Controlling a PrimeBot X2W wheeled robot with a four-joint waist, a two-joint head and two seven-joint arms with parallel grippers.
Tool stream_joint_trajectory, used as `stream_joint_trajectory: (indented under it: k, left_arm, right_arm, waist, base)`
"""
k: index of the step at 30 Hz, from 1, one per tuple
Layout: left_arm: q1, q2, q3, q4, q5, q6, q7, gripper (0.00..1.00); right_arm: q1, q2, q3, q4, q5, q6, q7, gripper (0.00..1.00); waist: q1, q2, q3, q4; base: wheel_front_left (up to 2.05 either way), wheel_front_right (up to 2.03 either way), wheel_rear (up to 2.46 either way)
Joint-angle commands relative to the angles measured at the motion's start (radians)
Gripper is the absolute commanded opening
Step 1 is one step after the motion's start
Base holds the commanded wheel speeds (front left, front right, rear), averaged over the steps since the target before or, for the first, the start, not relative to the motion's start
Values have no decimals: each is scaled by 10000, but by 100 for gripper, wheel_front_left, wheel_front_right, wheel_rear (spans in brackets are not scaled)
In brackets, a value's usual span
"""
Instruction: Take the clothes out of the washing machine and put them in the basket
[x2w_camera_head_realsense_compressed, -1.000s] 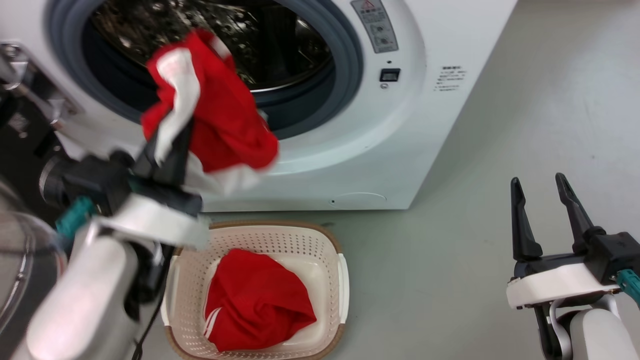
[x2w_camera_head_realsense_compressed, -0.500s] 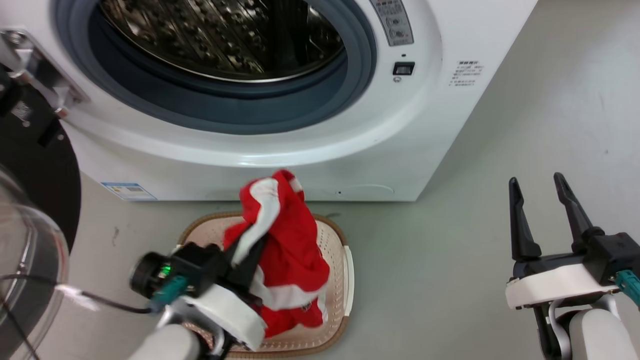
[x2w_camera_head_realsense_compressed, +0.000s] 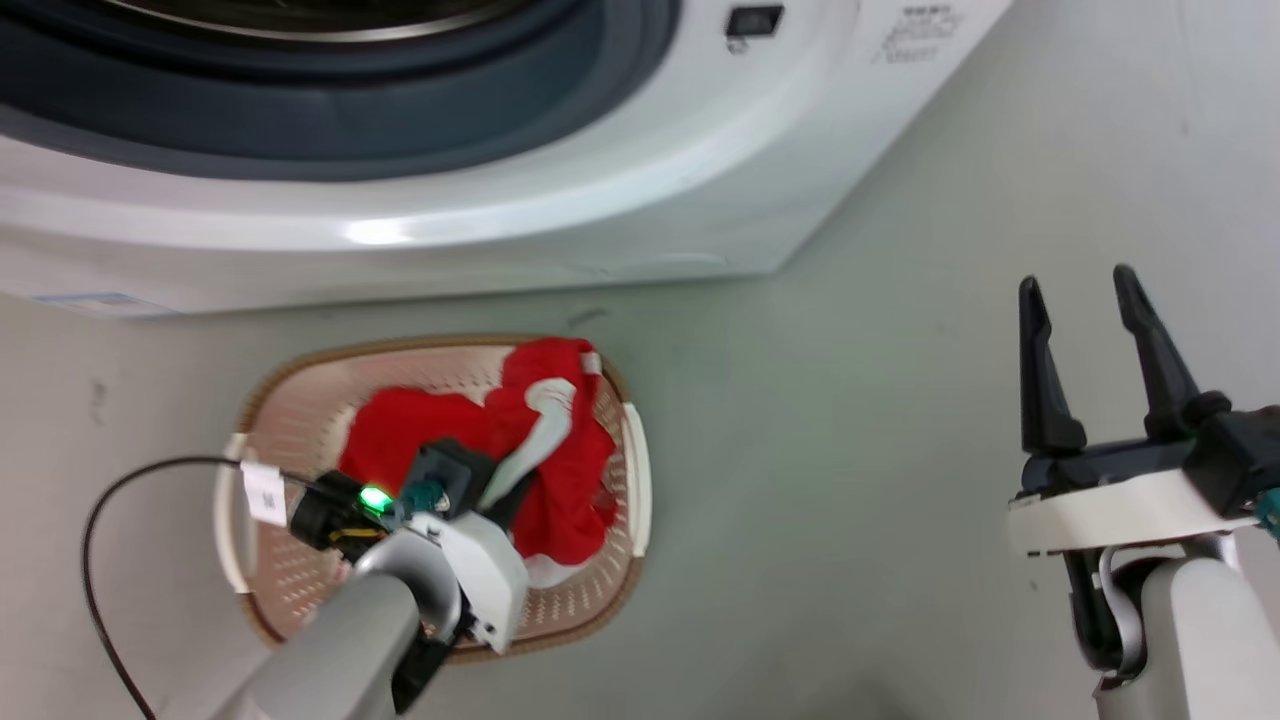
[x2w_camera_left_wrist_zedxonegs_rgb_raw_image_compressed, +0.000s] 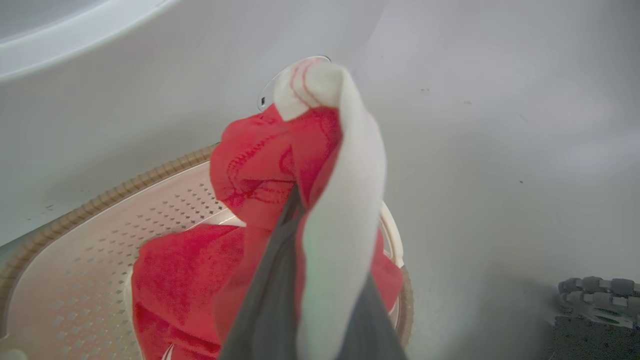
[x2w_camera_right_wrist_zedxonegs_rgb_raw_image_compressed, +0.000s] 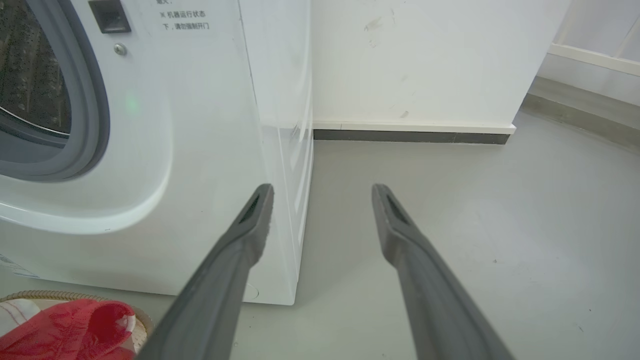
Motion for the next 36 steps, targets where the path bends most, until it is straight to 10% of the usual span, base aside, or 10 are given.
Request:
stream_joint_trajectory:
  k: [1,27,28,29,36]
  left_arm:
    - [-611,-14,-70,775,221,-105,-46,0]
    - [-3973,-641,-400,6807,503,-538,-992,3]
    - [-3996,-660,-418,6904,509,-527,-993,71]
    - [-3989,-686,-440,6998,507,-533,-1011,100]
    - [-3668,-882,-365,6948,412,-483,-1154,100]
  right_arm:
    - [-237,8,5,-120,154,-10,-20,100]
    - [-1003,12,530,-243,1317,-10,-20,100]
    - [-1021,12,529,-230,1325,-10,-20,100]
    - [-1036,12,523,-211,1328,-10,-20,100]
    - [-957,11,300,-51,1129,-10,-20,100]
  waist:
    - [-1,-1,1116,-747]
    - [-1,-1,3584,-1735]
    - [-1,-1,3574,-1748]
    - [-1,-1,3546,-1754]
    - [-1,-1,2766,-1527]
  base:
    - [0,0,0]
    - [0,0,0]
    - [0,0,0]
    - [0,0,0]
    - [0,0,0]
